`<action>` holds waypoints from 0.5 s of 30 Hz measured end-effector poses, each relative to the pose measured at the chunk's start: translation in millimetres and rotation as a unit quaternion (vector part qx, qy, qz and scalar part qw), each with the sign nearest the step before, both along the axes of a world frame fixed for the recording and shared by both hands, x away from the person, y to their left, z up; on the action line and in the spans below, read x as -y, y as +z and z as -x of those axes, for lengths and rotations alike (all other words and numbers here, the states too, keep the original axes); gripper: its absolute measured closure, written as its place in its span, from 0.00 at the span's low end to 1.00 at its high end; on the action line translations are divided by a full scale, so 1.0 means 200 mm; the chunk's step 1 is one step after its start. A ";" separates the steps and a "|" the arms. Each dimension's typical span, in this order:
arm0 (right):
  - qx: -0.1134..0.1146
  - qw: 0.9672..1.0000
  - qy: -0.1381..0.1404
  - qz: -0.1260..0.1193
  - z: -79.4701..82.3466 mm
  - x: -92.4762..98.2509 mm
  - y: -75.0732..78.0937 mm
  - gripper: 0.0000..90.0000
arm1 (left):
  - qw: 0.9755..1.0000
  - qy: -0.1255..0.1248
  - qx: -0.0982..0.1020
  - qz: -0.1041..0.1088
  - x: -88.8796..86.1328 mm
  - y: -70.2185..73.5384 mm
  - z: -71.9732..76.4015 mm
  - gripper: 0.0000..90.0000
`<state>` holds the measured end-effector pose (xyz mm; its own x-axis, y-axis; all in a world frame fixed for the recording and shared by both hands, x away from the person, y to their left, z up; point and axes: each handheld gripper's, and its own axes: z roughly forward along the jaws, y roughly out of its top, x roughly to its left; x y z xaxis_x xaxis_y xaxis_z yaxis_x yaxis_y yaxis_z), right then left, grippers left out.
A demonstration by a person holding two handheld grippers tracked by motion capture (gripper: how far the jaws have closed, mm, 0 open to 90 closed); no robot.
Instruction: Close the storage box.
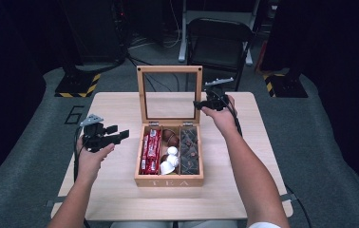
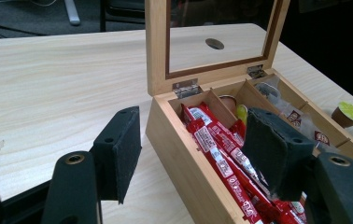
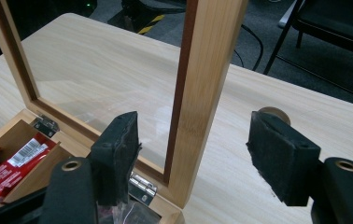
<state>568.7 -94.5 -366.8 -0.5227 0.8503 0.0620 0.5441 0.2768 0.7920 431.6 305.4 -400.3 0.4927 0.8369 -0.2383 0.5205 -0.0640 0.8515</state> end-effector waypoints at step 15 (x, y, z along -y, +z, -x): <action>-0.005 1.000 -0.002 0.000 -0.06 -0.04 -0.05 0.37 | 1.000 -0.002 -0.003 -0.001 0.01 -0.01 0.00 0.41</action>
